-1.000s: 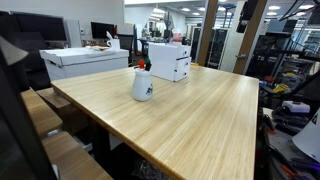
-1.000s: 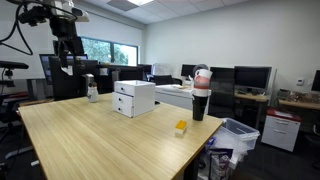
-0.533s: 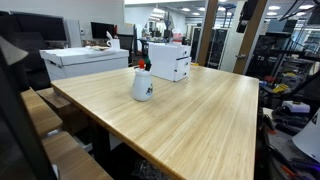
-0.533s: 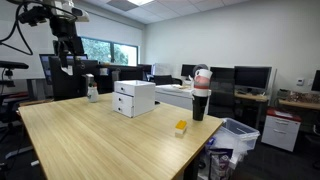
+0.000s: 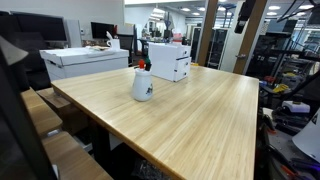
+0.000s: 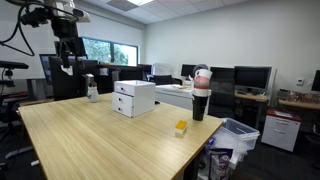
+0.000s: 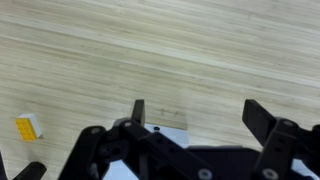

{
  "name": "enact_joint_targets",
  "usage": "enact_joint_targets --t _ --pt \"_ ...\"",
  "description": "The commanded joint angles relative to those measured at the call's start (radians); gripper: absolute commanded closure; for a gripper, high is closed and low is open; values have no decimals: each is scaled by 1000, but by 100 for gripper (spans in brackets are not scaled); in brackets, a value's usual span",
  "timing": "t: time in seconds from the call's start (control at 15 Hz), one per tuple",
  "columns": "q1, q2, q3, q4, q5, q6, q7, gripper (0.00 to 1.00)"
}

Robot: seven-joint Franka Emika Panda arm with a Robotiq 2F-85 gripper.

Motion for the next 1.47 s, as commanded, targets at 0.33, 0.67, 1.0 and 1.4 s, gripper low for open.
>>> enact_joint_targets --t 0.33,0.67,1.0,1.4 --pt "-65 276 -17 -45 -105 547 36 0" --pt "-232 496 163 -115 -285 998 384 0" --pt "-494 503 473 -138 -497 965 749 0" --pt "-534 507 630 -155 -626 904 1120 0"
